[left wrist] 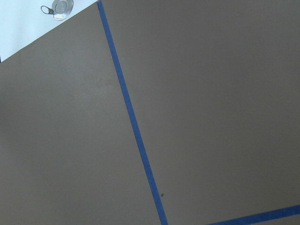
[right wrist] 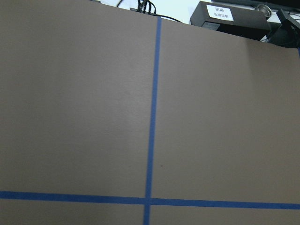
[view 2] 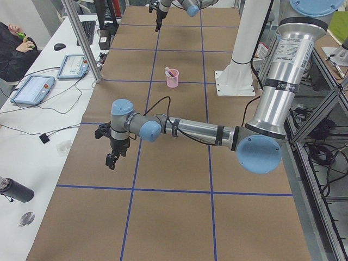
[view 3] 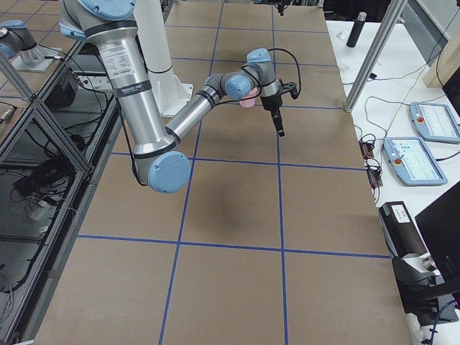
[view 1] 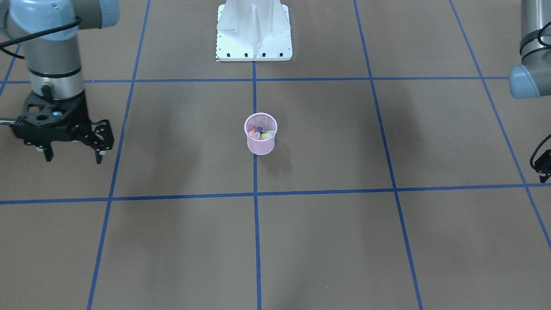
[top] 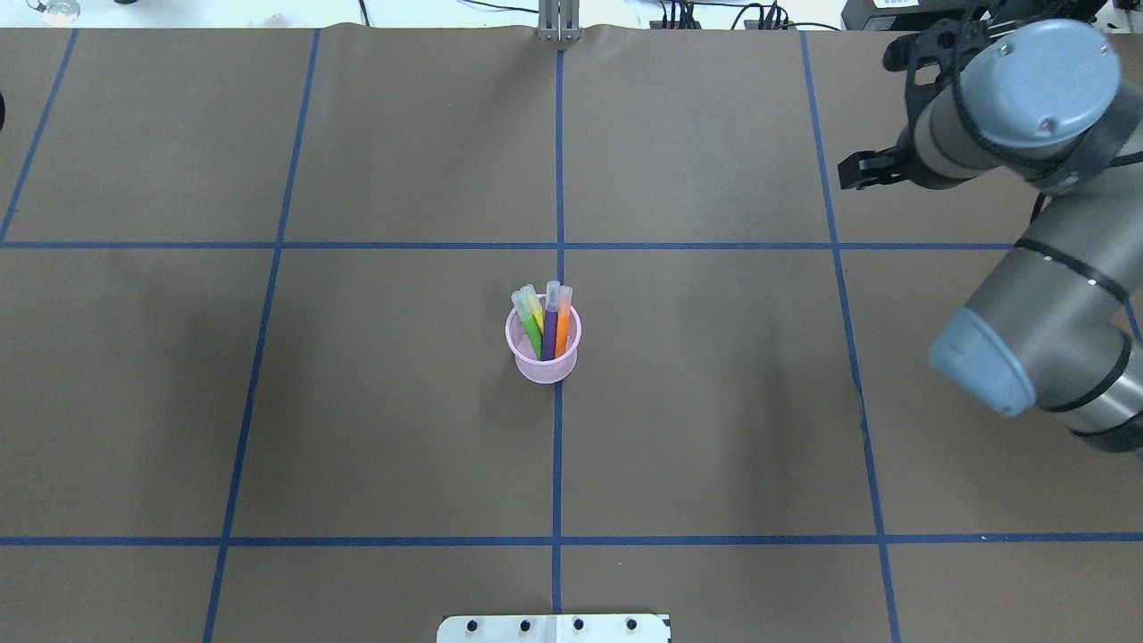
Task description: Collect pens into pen holder
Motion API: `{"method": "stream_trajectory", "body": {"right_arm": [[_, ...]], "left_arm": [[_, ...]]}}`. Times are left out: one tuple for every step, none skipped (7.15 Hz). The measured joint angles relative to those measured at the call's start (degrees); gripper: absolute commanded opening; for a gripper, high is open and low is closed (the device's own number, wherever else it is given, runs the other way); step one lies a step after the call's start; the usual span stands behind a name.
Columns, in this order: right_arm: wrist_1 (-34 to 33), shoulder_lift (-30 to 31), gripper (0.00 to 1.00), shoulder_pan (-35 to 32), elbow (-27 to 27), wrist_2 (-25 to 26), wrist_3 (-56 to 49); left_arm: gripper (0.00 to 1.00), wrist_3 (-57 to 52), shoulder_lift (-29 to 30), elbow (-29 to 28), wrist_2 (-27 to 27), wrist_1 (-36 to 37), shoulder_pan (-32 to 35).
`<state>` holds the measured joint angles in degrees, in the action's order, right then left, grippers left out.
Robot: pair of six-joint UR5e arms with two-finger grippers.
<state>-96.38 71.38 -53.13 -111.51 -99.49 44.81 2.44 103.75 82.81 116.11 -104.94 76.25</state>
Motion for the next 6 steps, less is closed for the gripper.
{"method": "stream_trajectory", "body": {"right_arm": [[0.0, 3.0, 1.00, -5.7, 1.5, -5.2, -3.1], [0.0, 5.2, 1.00, -10.6, 3.3, -9.3, -7.0], [-0.1, 7.2, 1.00, -15.8, 5.3, -14.2, -13.9], [-0.1, 9.4, 1.00, -20.6, 7.3, -19.6, -21.7], [0.0, 11.8, 1.00, -25.1, 8.9, -24.6, -28.7], [0.0, 13.7, 1.00, -28.4, 9.8, -28.3, -33.2]], "left_arm": [[1.00, -4.4, -0.6, -0.1, 4.6, 2.0, 3.2], [1.00, -8.1, -2.0, -0.1, 7.5, 3.3, 5.7], [1.00, -10.2, -4.5, 0.4, 9.3, 3.9, 7.4], [1.00, -11.0, -7.3, 1.2, 11.6, 4.1, 8.3], [1.00, -11.2, -10.1, 2.1, 13.9, 4.1, 8.7], [1.00, -11.2, -12.1, 3.1, 15.2, 3.9, 8.8]]}}
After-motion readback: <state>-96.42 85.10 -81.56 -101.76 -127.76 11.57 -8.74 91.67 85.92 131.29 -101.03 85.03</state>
